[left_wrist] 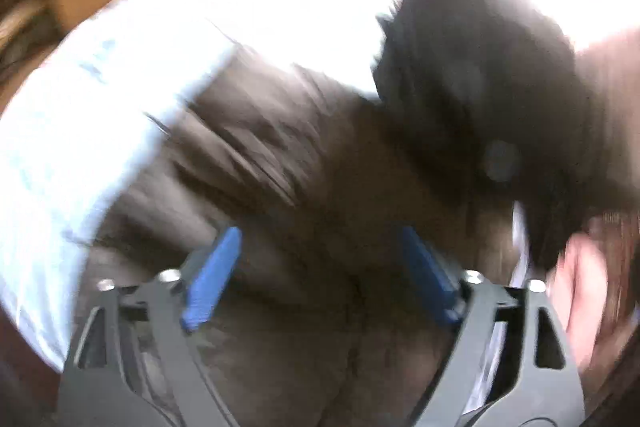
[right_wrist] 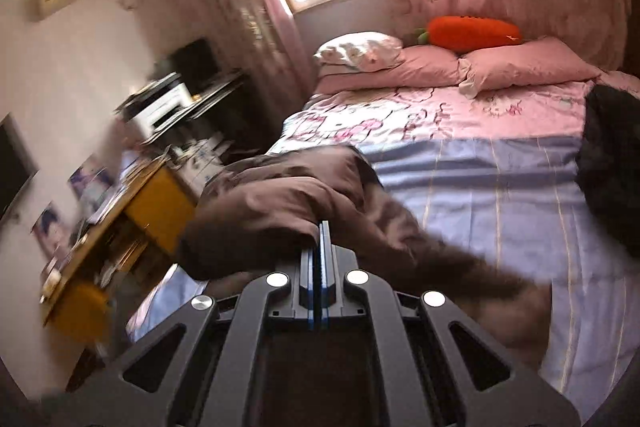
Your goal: Fold large clothes
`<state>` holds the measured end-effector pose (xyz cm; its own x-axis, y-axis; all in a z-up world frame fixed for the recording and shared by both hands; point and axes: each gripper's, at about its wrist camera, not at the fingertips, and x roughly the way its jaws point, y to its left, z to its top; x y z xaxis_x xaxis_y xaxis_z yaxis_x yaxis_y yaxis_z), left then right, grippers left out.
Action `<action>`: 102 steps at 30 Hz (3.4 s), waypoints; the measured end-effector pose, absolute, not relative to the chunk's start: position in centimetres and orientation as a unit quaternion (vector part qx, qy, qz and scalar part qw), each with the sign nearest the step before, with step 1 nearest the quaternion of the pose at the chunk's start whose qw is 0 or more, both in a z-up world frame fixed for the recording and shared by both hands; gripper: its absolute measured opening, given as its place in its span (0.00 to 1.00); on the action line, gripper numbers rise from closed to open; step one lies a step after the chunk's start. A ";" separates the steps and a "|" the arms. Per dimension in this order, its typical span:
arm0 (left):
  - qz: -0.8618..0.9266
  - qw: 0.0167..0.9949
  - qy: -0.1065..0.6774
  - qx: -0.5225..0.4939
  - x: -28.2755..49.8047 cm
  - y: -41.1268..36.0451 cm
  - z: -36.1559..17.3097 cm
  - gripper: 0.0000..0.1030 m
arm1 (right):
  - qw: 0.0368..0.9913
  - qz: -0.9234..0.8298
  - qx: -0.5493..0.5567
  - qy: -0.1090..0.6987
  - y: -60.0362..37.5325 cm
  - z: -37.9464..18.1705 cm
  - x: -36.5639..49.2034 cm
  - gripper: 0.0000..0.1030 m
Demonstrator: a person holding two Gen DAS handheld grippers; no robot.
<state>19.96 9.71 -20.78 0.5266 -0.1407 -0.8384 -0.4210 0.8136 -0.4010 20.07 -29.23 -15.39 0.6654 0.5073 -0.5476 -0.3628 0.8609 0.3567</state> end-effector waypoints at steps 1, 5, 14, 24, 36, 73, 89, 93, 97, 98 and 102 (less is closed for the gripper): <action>0.106 0.840 0.441 -0.299 19.1 11.4 -19.0 0.86 | 0.903 0.242 0.109 0.339 -29.8 -16.5 18.4 0.03; 0.116 0.875 0.407 -0.236 19.2 11.9 -16.2 0.86 | 0.877 0.205 0.113 0.419 -32.0 -23.3 13.8 0.03; 0.000 0.837 0.526 -0.150 23.5 1.9 -23.7 0.87 | 0.856 0.057 0.011 0.514 -31.9 -29.3 11.0 0.87; 0.004 0.828 0.548 -0.117 22.9 -0.2 -24.9 0.87 | 0.885 0.136 0.124 0.427 -30.6 -23.3 14.0 0.52; 0.028 0.792 0.609 -0.027 25.0 -3.5 -31.8 0.98 | 0.858 0.080 -0.005 0.508 -25.4 -35.8 22.3 0.53; 0.011 0.865 0.500 0.030 21.4 -6.6 -25.7 0.96 | 0.862 0.066 0.114 0.490 -28.1 -30.2 20.4 0.33; -0.039 0.812 0.578 0.066 22.9 -10.3 -31.2 0.96 | 0.837 0.055 0.038 0.543 -25.7 -36.3 19.8 0.34; -0.038 0.804 0.590 0.062 23.2 -9.7 -32.1 0.97 | 0.838 0.055 0.020 0.542 -25.1 -36.4 19.5 0.35; -0.050 0.818 0.573 0.028 22.6 -9.0 -29.9 0.95 | 0.834 0.064 0.059 0.544 -25.8 -34.1 18.2 0.35; -0.058 0.820 0.568 0.023 22.0 -8.9 -29.0 0.95 | 0.836 0.071 0.060 0.542 -25.9 -33.3 17.5 0.35; -0.067 0.822 0.564 0.040 20.5 -8.7 -28.2 0.95 | 0.845 0.066 0.021 0.530 -26.0 -32.3 14.4 0.35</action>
